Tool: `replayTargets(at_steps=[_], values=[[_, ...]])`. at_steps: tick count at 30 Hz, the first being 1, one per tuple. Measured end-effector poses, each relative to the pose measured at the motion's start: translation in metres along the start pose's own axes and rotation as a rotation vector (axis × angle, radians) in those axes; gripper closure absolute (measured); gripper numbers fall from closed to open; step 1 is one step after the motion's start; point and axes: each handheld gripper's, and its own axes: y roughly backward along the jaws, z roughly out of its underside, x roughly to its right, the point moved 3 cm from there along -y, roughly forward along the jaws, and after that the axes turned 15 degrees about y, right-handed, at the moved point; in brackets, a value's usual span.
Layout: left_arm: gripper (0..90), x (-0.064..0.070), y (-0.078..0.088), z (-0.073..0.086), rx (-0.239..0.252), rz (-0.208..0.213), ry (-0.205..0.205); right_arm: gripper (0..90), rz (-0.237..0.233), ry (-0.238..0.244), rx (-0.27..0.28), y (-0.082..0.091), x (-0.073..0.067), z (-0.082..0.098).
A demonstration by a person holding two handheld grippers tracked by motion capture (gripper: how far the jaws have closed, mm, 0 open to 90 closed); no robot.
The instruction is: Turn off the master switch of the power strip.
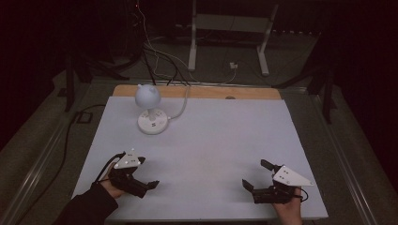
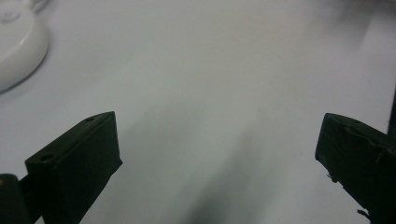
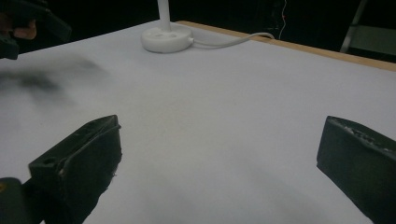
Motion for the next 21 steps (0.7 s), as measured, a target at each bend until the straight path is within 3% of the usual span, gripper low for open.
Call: replayTargets(at_steps=[10,14,16,21], values=[[0.5,-0.011,0.003,0.025,-0.010,-0.029,0.044,0.0,-0.002,0.003,0.000,-0.001,0.000,0.000],[0.5,-0.019,0.005,0.032,0.035,-0.045,0.071,0.0,0.000,0.007,0.000,0.000,0.000,0.000],[0.5,-0.023,0.005,0.034,0.055,-0.069,0.069,0.0,-0.001,0.002,0.001,0.000,0.000,0.000],[0.5,-0.024,0.002,0.034,0.065,-0.069,0.035,0.1,-0.002,0.008,0.000,0.000,0.000,0.000]])
